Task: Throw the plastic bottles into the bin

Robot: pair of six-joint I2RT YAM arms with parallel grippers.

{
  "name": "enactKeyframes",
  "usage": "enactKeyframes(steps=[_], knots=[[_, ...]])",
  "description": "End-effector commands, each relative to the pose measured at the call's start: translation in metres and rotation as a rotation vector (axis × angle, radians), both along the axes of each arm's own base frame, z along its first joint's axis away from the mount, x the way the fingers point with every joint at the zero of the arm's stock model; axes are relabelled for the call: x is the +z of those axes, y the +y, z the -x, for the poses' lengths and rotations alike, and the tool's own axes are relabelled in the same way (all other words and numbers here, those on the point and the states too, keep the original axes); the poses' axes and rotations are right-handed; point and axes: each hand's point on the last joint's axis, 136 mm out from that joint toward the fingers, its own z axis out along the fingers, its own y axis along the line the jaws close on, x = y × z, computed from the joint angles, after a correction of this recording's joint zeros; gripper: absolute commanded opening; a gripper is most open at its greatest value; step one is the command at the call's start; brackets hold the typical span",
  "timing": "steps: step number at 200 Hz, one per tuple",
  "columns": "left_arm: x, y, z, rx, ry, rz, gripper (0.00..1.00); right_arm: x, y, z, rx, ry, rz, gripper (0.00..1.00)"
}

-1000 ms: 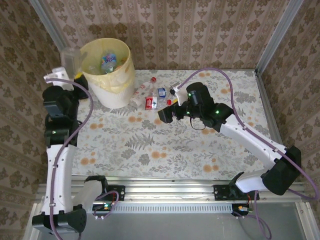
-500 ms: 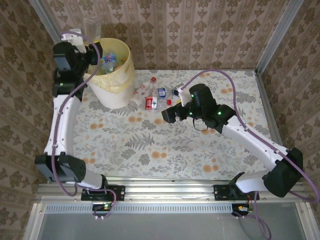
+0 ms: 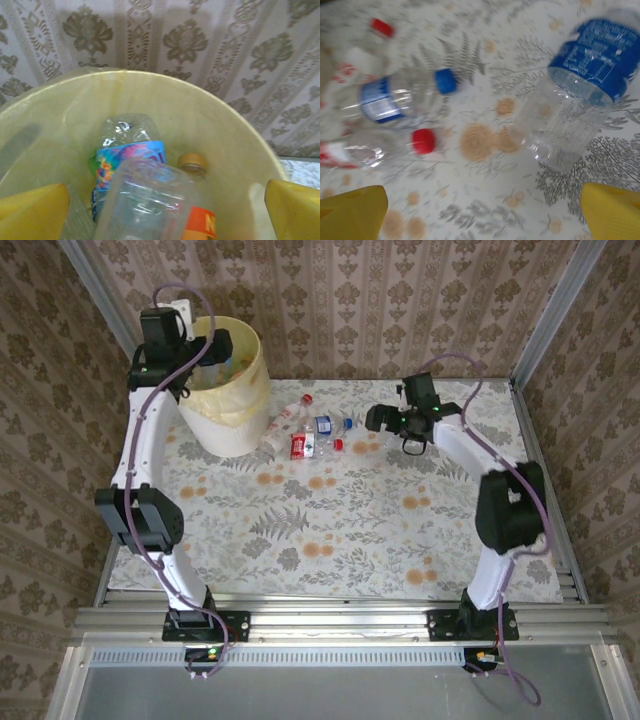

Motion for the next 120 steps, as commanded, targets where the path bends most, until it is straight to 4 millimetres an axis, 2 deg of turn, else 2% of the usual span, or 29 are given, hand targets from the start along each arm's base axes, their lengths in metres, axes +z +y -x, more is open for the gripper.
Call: enactKeyframes(steps=[1,12,31,58,91,120], knots=[[0.097,-0.011,0.062,-0.032,-0.196,0.001,1.00,-0.033,-0.006,-0.012,-0.083,0.117,-0.013,1.00],[0.112,-0.018,0.083,-0.057,-0.238,-0.009,1.00,-0.047,-0.009,-0.020,-0.103,0.143,-0.008,1.00],[0.134,-0.023,0.121,-0.083,-0.311,0.009,1.00,-0.058,-0.015,-0.032,-0.134,0.151,0.004,1.00],[0.150,-0.022,0.167,-0.098,-0.380,0.021,1.00,-0.071,-0.022,-0.031,-0.158,0.186,0.045,1.00],[0.153,-0.020,0.196,-0.113,-0.398,0.031,1.00,-0.083,-0.032,-0.037,-0.201,0.203,0.062,1.00],[0.151,-0.024,0.206,-0.138,-0.393,0.033,1.00,-0.088,-0.038,-0.048,-0.255,0.197,0.054,1.00]])
